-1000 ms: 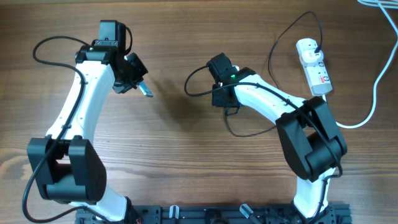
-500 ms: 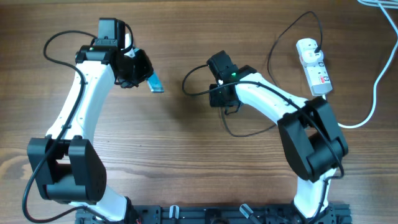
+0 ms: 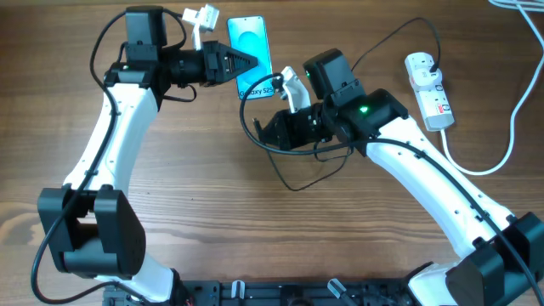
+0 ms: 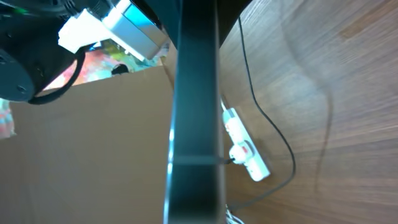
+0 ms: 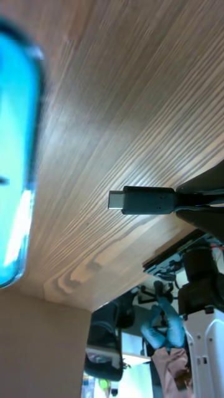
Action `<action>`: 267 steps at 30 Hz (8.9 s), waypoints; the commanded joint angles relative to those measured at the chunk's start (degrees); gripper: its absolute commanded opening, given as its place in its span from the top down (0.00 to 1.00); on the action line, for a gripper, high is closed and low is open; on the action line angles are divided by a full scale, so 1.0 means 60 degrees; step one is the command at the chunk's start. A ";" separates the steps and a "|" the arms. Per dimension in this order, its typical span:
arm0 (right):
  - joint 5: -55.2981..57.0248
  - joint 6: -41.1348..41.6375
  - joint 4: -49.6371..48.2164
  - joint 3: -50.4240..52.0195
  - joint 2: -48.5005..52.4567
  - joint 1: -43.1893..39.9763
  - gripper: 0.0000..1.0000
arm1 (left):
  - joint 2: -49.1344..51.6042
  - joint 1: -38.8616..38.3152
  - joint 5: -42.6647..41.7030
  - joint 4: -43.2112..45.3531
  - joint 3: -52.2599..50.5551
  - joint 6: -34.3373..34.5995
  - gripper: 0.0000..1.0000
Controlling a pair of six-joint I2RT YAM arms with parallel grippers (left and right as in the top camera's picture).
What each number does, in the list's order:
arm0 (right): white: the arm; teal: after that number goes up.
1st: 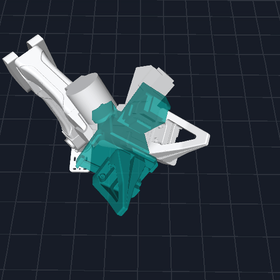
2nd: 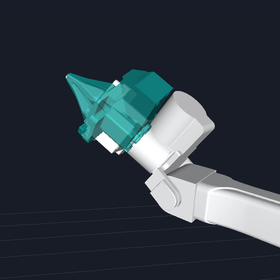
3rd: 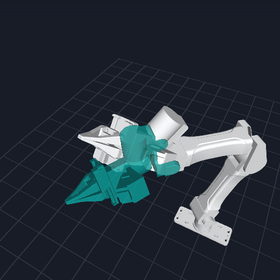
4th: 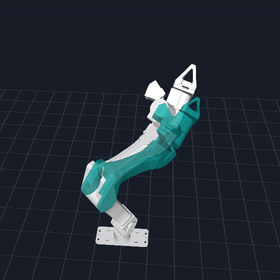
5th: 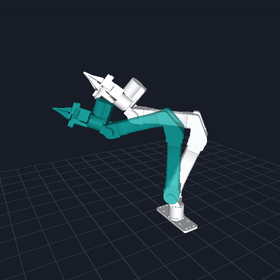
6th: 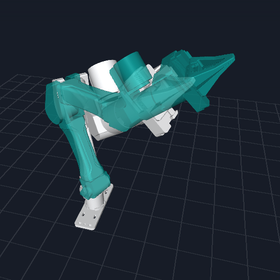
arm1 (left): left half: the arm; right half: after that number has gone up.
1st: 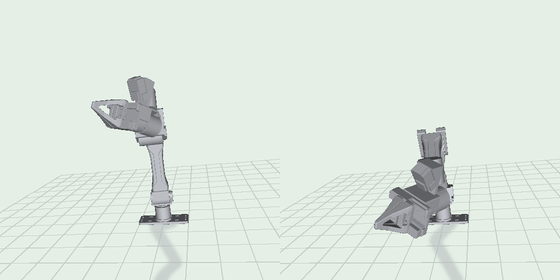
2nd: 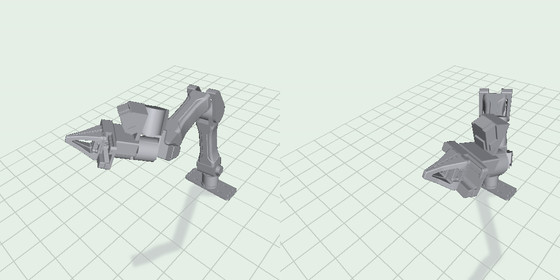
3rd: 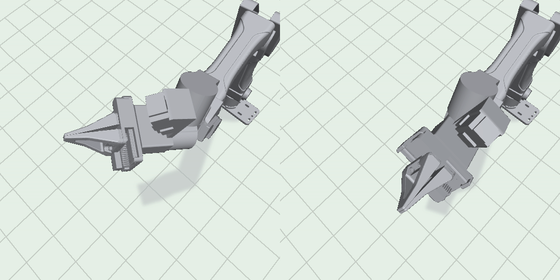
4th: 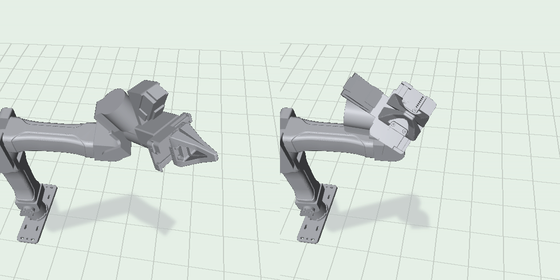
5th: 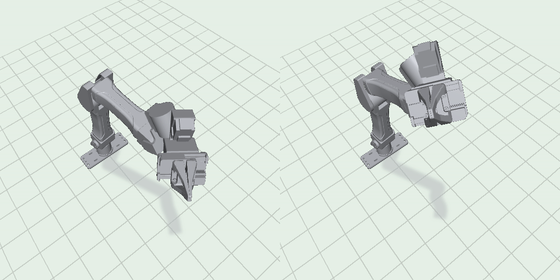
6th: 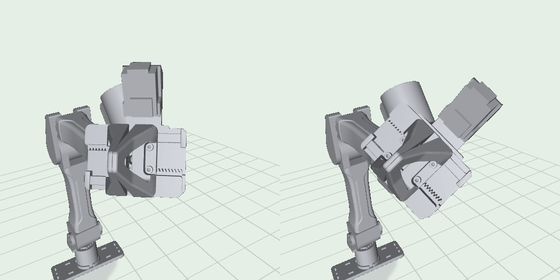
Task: Plug charger to phone and switch on socket
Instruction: 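Lift the phone upright with the left gripper above the plug, then align the USB-C plug under the phone's bottom port with the right gripper, then push the USB-C plug up into the phone port with the right gripper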
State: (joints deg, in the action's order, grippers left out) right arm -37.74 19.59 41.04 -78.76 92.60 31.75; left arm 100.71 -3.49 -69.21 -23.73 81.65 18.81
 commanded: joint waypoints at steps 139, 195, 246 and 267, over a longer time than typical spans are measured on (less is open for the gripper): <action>0.4229 0.1526 -0.0084 -0.0098 -0.1249 0.1180 0.96 | -0.0102 -0.0466 -0.0423 0.0382 0.0091 0.1945 0.96; 0.4779 0.1260 0.0590 -0.0765 -0.1180 0.1180 0.96 | -0.0102 -0.0437 -0.0036 0.0310 0.0091 0.1435 0.96; 0.4277 0.1559 0.0510 -0.0761 -0.0856 0.1271 0.96 | -0.0102 -0.0437 -0.0572 0.0393 0.0087 0.2018 0.96; 0.4932 0.1479 0.0557 -0.0769 -0.0885 0.1326 0.96 | -0.0102 -0.0437 -0.0379 0.0350 0.0091 0.1392 0.96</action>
State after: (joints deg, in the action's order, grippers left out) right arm -9.34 28.45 44.56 -82.02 87.18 39.35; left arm 100.71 -6.00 -70.39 -21.80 81.65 29.91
